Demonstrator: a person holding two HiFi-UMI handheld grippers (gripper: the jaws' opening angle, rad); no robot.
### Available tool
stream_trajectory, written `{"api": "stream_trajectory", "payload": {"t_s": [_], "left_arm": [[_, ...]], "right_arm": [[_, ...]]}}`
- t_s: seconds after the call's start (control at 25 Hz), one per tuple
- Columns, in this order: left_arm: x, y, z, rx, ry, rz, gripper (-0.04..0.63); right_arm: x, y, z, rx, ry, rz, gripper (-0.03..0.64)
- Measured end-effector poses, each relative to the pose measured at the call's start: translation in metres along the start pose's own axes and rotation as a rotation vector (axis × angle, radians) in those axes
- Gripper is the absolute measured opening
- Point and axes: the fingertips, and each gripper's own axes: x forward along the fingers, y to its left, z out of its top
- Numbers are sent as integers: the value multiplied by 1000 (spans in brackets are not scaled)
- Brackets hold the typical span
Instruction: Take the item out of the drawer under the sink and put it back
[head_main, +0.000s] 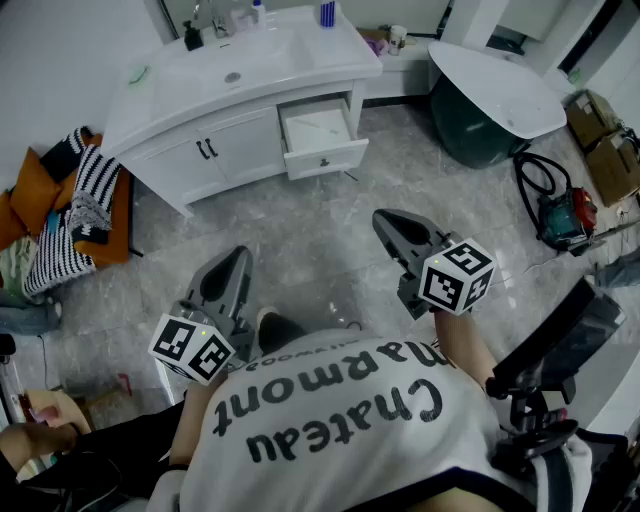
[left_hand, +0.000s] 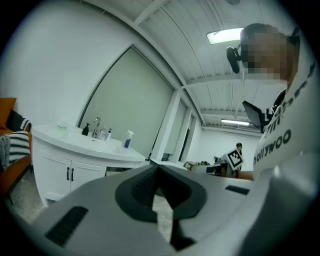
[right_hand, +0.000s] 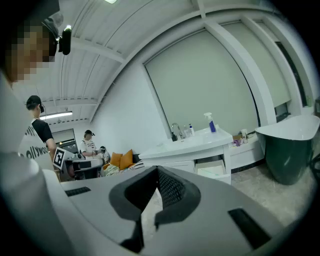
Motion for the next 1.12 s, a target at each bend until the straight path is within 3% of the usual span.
{"api": "stream_trajectory", "payload": {"t_s": [0.44,0.76,1.12], "left_arm": [[7,-10,1,14,-9,23,-3],[10,-14,-6,-17,-29,62,-3],[41,7,2,-50,-22,20,-3]], "right_arm": [[-14,-10,3,48,-32,42,12],[-17,-21,-6,64,-20,66,12],[18,-39,2,118,-12,49,12]]}}
